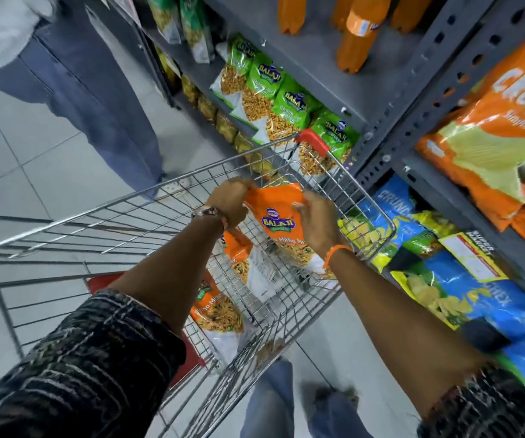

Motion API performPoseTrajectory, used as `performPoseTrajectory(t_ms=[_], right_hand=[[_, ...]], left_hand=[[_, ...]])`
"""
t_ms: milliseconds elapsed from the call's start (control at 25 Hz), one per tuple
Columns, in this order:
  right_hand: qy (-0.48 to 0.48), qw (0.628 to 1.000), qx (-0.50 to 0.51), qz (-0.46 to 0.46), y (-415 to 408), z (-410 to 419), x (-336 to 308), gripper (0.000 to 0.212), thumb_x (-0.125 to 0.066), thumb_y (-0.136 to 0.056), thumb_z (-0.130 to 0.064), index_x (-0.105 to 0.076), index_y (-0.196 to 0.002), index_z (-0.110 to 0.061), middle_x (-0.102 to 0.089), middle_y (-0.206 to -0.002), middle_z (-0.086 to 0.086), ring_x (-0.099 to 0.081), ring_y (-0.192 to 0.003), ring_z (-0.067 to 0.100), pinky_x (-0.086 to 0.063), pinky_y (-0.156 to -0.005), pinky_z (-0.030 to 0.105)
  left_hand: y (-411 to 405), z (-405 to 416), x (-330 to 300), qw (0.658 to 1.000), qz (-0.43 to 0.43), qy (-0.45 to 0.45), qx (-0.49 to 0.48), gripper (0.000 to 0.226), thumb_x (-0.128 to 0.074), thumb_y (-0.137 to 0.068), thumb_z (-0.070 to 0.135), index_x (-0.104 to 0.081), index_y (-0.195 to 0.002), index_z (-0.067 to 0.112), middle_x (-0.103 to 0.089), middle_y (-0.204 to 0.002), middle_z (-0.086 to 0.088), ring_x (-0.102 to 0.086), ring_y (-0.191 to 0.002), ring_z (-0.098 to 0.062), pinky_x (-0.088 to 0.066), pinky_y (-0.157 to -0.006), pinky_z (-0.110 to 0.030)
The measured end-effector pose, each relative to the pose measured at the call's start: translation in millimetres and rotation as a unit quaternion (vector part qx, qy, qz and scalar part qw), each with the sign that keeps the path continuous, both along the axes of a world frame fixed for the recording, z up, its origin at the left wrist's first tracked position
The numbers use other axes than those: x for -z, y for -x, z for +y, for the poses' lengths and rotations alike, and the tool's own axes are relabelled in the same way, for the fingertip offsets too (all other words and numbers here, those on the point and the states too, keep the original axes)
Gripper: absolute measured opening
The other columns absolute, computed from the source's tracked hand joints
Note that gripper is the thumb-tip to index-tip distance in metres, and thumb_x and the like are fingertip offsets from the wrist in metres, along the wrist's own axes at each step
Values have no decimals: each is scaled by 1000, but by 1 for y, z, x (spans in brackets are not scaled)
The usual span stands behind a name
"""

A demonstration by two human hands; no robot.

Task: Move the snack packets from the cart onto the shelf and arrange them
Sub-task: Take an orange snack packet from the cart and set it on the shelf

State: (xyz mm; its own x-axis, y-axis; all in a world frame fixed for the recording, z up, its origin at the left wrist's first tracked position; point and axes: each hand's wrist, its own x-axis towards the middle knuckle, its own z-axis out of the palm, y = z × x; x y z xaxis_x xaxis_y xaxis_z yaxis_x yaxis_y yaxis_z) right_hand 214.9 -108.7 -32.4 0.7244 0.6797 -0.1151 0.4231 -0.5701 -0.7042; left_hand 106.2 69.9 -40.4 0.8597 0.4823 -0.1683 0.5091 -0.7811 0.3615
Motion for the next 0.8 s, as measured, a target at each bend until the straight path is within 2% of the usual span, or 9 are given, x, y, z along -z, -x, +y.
performPoseTrajectory(t_ms=[80, 160, 240, 320, 440, 520, 600, 680, 800], right_hand=[[-47, 999, 15, -11, -7, -23, -15, 17, -56, -99, -20, -54, -83, -16, -56, -70, -1, -53, -62, 10, -41, -57, 28], [-101, 994, 37, -27, -11, -39, -42, 27, -56, -99, -25, -45, -76, -16, -45, -60, -4, -42, -53, 8, -33, -51, 28], [-149, 985, 79, -32, -18, -50, -73, 36, -56, -97, -32, -49, -73, -7, -52, -60, 11, -48, -53, 23, -41, -50, 39], [-194, 973, 120, -44, -25, -60, -112, 34, -57, -94, -34, -51, -71, -10, -50, -58, 11, -44, -55, 20, -41, -53, 44], [-277, 950, 135, -42, -24, -75, -176, 27, -58, -94, -29, -49, -69, -21, -47, -59, -11, -44, -57, 6, -43, -56, 41], [-328, 934, 134, -47, -21, -89, -216, 27, -58, -94, -24, -50, -69, -22, -52, -56, -17, -45, -56, -5, -42, -56, 30], [-380, 912, 145, -56, -18, -106, -257, 22, -58, -93, -26, -54, -72, -19, -50, -58, -17, -42, -58, -3, -37, -55, 32], [-432, 883, 164, -79, -14, -126, -300, 21, -60, -94, -22, -58, -76, -11, -49, -64, -8, -42, -63, 5, -37, -56, 37], [-481, 846, 192, -124, -4, -152, -359, 19, -61, -94, -15, -59, -76, -17, -48, -63, -8, -40, -62, 2, -36, -55, 31]], left_hand=[[-5, 0, -20, 999, -41, -7, 10, 24, -73, -81, 19, -70, -105, 14, -72, -107, -9, -67, -102, -29, -52, -85, -39], [-5, -2, -43, 994, -110, 20, 13, 20, -78, -79, 30, -73, -88, 13, -73, -86, -8, -67, -81, -27, -48, -70, -34], [-3, -8, -77, 978, -183, 96, -17, 23, -81, -76, 33, -73, -77, 12, -67, -69, -3, -60, -61, -9, -39, -60, -26], [-4, -22, -116, 937, -256, 223, -80, 21, -86, -74, 24, -74, -77, 6, -67, -62, 1, -57, -52, 4, -43, -56, -19], [-13, -46, -166, 853, -364, 353, -127, 15, -81, -79, 12, -72, -85, 2, -75, -66, 9, -68, -60, -1, -55, -61, -21], [-25, -61, -202, 815, -416, 380, -135, 10, -79, -81, 15, -72, -81, 9, -74, -67, 1, -68, -60, -13, -56, -63, -31], [-40, -78, -245, 771, -475, 407, -120, 13, -82, -78, 20, -73, -69, 17, -70, -66, -3, -64, -60, -15, -55, -63, -32], [-51, -103, -293, 717, -524, 451, -89, 20, -85, -72, 29, -73, -59, 21, -69, -61, 8, -61, -57, -5, -54, -59, -25], [-67, -144, -348, 670, -559, 487, -47, 17, -79, -78, 31, -72, -70, 17, -75, -68, 7, -68, -62, -6, -57, -61, -26]])
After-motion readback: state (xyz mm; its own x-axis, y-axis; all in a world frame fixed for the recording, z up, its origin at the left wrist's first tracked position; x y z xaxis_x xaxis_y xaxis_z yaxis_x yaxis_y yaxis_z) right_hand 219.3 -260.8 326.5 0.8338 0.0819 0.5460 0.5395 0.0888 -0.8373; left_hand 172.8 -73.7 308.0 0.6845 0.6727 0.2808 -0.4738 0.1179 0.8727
